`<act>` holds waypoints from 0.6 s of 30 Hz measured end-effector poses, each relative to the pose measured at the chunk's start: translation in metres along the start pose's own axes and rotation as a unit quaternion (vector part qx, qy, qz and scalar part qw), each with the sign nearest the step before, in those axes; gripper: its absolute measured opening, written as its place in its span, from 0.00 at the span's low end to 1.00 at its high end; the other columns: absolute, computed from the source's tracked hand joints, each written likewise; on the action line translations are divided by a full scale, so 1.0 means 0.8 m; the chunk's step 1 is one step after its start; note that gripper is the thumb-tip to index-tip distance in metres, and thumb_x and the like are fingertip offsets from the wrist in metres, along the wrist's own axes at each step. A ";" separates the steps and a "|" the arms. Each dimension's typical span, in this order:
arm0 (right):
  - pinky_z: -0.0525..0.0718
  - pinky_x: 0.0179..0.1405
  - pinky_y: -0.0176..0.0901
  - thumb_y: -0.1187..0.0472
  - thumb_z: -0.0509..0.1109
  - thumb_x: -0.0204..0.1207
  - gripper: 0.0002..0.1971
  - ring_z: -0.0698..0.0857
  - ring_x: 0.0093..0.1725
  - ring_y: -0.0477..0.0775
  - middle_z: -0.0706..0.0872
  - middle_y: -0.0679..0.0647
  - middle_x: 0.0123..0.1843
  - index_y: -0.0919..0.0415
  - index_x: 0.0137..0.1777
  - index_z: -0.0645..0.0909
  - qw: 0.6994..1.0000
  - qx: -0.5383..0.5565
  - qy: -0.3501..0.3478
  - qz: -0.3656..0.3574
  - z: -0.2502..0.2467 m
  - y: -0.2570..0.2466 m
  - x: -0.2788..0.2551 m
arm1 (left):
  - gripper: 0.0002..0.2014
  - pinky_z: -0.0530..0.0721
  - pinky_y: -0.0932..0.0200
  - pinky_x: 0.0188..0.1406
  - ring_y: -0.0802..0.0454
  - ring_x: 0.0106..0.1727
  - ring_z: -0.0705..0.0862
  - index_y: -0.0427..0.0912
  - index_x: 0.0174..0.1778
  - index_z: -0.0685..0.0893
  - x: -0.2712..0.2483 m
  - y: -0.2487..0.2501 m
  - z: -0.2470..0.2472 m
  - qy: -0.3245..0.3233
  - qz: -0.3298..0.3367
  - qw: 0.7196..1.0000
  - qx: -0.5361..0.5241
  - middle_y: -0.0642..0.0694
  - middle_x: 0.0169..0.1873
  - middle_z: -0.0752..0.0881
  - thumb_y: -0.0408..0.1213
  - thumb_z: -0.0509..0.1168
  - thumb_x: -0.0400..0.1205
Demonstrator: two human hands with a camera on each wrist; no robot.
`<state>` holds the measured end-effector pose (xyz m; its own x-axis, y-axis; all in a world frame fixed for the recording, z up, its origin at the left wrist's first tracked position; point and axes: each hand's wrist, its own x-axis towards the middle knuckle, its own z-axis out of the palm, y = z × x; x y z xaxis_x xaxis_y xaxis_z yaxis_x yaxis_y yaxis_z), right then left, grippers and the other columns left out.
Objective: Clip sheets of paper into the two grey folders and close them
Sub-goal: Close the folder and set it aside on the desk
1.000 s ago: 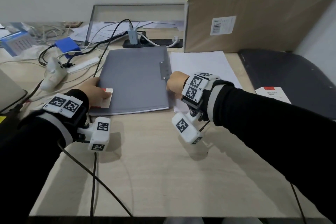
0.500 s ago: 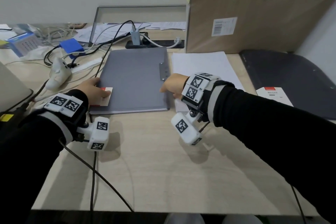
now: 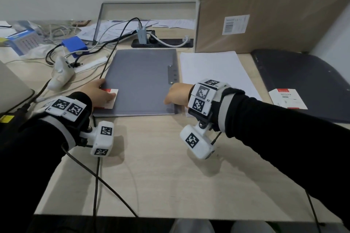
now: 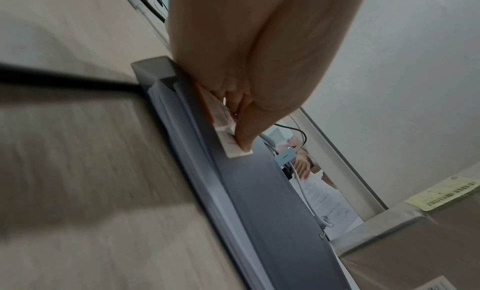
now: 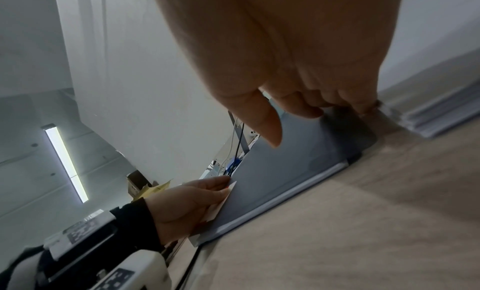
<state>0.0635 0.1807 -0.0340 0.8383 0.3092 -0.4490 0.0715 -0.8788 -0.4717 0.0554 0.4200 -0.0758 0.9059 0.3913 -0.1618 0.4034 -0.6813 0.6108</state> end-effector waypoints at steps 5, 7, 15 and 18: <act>0.75 0.55 0.43 0.60 0.61 0.82 0.18 0.80 0.59 0.58 0.79 0.61 0.65 0.68 0.68 0.75 1.000 -0.027 -0.003 0.006 -0.005 -0.004 -0.002 | 0.21 0.78 0.46 0.68 0.37 0.61 0.82 0.41 0.67 0.79 -0.006 0.005 0.002 0.026 0.004 1.000 0.001 0.38 0.61 0.85 0.34 0.67 0.77; 0.71 0.48 0.40 0.60 0.61 0.82 0.15 0.76 0.52 0.55 0.77 0.59 0.57 0.66 0.65 0.76 1.000 -0.029 -0.002 0.002 -0.007 -0.004 0.000 | 0.21 0.77 0.47 0.68 0.37 0.62 0.82 0.41 0.67 0.79 -0.008 0.006 0.003 0.031 0.006 0.999 -0.001 0.38 0.61 0.84 0.34 0.68 0.77; 0.70 0.28 0.38 0.64 0.64 0.80 0.19 0.79 0.44 0.59 0.81 0.63 0.64 0.69 0.69 0.73 0.997 0.072 0.024 0.027 0.000 -0.003 0.004 | 0.21 0.80 0.43 0.67 0.38 0.58 0.84 0.42 0.64 0.81 -0.007 0.003 -0.005 -0.011 -0.010 0.997 -0.072 0.37 0.60 0.85 0.33 0.70 0.74; 0.79 0.41 0.41 0.63 0.65 0.78 0.19 0.85 0.50 0.58 0.81 0.61 0.69 0.69 0.67 0.76 0.994 0.095 0.047 0.023 -0.001 0.000 0.000 | 0.23 0.77 0.52 0.63 0.47 0.57 0.80 0.38 0.69 0.77 -0.015 0.009 -0.008 -0.001 -0.018 0.991 -0.136 0.41 0.61 0.83 0.28 0.68 0.77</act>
<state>0.0642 0.1803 -0.0332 0.8854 0.2269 -0.4057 -0.0642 -0.8047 -0.5902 0.0464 0.4142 -0.0649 0.8917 0.4114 -0.1887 0.3866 -0.4755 0.7902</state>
